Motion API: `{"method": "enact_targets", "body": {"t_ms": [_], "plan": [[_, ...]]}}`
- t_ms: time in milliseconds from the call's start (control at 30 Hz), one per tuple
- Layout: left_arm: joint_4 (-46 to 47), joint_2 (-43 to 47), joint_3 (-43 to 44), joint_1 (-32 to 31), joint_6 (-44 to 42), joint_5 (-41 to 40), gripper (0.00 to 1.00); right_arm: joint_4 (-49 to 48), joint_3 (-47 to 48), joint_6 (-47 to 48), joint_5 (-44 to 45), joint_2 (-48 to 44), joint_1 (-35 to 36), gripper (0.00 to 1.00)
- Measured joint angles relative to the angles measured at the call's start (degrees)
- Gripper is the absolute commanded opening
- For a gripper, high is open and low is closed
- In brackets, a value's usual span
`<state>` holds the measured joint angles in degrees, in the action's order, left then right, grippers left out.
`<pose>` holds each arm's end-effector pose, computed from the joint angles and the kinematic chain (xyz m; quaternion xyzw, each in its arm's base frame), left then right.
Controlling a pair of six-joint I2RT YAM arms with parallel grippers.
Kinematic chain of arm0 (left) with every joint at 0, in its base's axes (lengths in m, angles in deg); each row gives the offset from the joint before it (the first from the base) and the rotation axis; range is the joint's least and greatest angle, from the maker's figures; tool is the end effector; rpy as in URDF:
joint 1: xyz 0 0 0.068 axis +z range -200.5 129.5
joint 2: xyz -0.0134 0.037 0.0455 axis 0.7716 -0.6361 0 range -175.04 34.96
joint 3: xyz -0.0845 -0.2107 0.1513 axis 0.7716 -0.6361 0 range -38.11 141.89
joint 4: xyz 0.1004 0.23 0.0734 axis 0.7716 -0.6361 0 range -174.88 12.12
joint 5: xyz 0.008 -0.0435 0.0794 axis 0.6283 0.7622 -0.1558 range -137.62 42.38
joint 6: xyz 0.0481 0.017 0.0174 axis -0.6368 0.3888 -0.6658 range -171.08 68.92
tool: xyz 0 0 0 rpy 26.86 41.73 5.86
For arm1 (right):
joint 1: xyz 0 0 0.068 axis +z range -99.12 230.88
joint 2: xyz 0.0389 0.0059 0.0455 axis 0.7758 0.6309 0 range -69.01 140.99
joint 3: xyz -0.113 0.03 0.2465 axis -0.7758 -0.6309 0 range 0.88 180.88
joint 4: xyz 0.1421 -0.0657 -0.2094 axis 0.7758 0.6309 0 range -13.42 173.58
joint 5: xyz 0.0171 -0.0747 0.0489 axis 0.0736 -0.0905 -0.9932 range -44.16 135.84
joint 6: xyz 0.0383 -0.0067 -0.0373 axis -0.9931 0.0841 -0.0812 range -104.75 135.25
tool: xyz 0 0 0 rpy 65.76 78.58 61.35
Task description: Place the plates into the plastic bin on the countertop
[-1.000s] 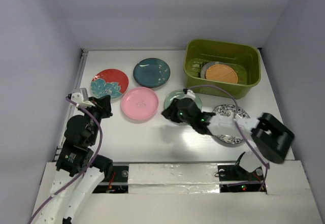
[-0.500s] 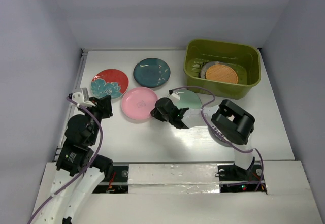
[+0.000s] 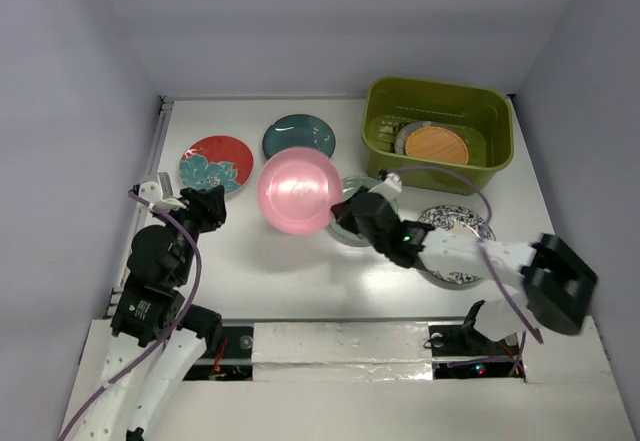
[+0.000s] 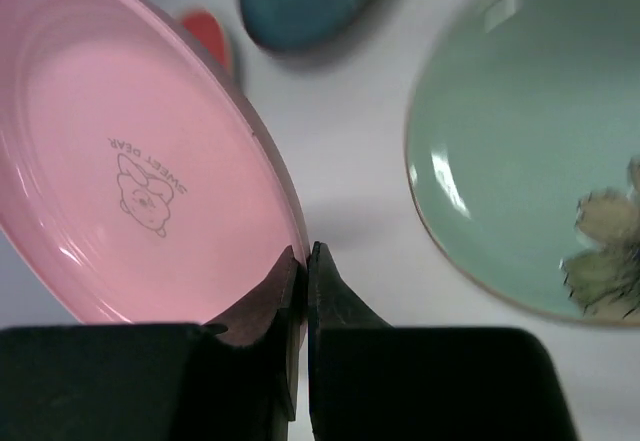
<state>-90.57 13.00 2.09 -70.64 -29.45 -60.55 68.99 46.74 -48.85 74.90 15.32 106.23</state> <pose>0.0941 -0.0260 0.3565 -0.0920 0.6666 -0.1916 0.7145 0.1923 0.2479 0.2170 0.1877 0.8301 0.3025 0.4292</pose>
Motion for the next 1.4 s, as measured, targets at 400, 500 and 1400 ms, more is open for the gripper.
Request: {"method": "enact_targets", "body": {"t_ms": [400, 500, 1400], "plan": [[7.67, -8.37, -3.34, -0.81, 6.58, 11.37, 0.41, 14.08, 21.44, 27.12, -5.64, -15.78, -37.51, 0.0], [11.26, -13.33, -6.6, -5.86, 9.46, 10.54, 0.41, 17.16, 26.45, 30.49, -10.29, -10.71, -42.23, 0.0], [32.44, -69.0, 0.42, -27.65, 12.57, -3.3, 0.57, 24.76, 25.9, 35.17, -17.11, 8.57, -53.42, 0.65]]}}
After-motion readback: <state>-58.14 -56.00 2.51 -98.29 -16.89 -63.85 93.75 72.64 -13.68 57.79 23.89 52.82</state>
